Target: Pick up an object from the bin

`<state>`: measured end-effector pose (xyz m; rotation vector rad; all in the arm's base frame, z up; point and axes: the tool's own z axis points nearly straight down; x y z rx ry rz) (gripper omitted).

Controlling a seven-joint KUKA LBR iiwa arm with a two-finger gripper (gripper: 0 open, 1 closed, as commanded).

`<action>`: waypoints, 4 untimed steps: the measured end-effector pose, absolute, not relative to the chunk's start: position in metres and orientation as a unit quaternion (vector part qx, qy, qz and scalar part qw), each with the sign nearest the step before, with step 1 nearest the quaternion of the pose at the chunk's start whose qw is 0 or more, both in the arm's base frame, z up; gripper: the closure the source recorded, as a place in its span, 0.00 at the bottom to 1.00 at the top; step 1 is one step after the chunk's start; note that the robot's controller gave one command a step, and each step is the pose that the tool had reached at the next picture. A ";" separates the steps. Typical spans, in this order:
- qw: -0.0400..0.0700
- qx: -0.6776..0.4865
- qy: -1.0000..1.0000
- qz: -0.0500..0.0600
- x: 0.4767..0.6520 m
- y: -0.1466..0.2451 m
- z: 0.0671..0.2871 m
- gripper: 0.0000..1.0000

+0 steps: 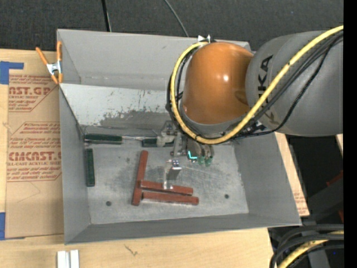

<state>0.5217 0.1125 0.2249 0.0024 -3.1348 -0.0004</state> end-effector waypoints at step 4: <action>-0.002 0.037 -0.999 0.000 0.518 0.121 0.079 0.00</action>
Offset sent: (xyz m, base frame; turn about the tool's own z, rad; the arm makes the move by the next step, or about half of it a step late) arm -0.0264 0.0051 -0.1122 -0.0197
